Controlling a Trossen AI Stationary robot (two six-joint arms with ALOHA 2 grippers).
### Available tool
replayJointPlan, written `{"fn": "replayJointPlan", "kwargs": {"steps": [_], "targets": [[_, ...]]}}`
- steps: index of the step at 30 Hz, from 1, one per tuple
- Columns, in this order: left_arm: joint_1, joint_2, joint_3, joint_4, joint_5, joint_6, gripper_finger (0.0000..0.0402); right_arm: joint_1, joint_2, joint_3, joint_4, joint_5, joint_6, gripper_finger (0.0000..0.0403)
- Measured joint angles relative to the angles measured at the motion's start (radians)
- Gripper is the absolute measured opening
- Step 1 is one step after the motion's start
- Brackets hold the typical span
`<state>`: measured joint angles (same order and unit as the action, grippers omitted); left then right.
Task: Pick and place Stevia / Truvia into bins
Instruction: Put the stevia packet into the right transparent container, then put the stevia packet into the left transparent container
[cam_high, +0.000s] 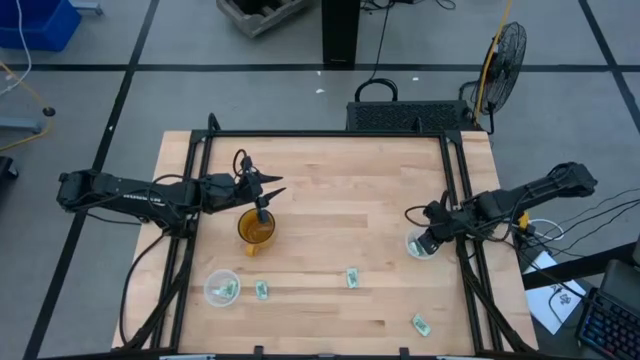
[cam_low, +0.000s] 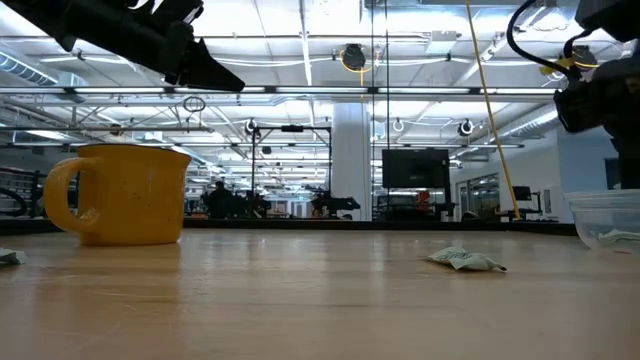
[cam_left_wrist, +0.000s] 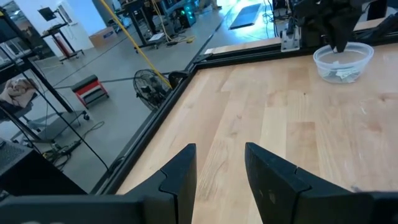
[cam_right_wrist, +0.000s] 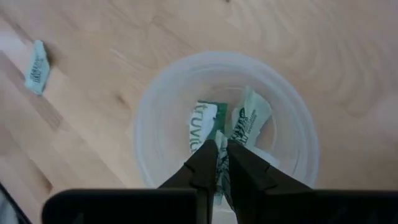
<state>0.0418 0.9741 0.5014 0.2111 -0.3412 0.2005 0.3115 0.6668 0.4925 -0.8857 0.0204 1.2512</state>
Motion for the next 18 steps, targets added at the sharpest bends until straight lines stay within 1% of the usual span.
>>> {"fn": "replayJointPlan", "kwargs": {"steps": [11, 15, 18], "targets": [[0.0, 0.0, 0.0, 0.001, 0.0, 0.004, 0.0143, 0.0, 0.004, -0.012, 0.036, 0.0, -0.04, 0.0094], [0.0, 0.0, 0.0, 0.008, 0.0, 0.004, 0.0143, 0.0, 0.004, -0.012, 0.108, 0.001, -0.046, 0.0099], [0.0, 0.0, 0.0, 0.039, 0.017, -0.006, 0.0143, 0.0, 0.004, -0.012, 0.2, 0.0, -0.12, 0.0096]]}}
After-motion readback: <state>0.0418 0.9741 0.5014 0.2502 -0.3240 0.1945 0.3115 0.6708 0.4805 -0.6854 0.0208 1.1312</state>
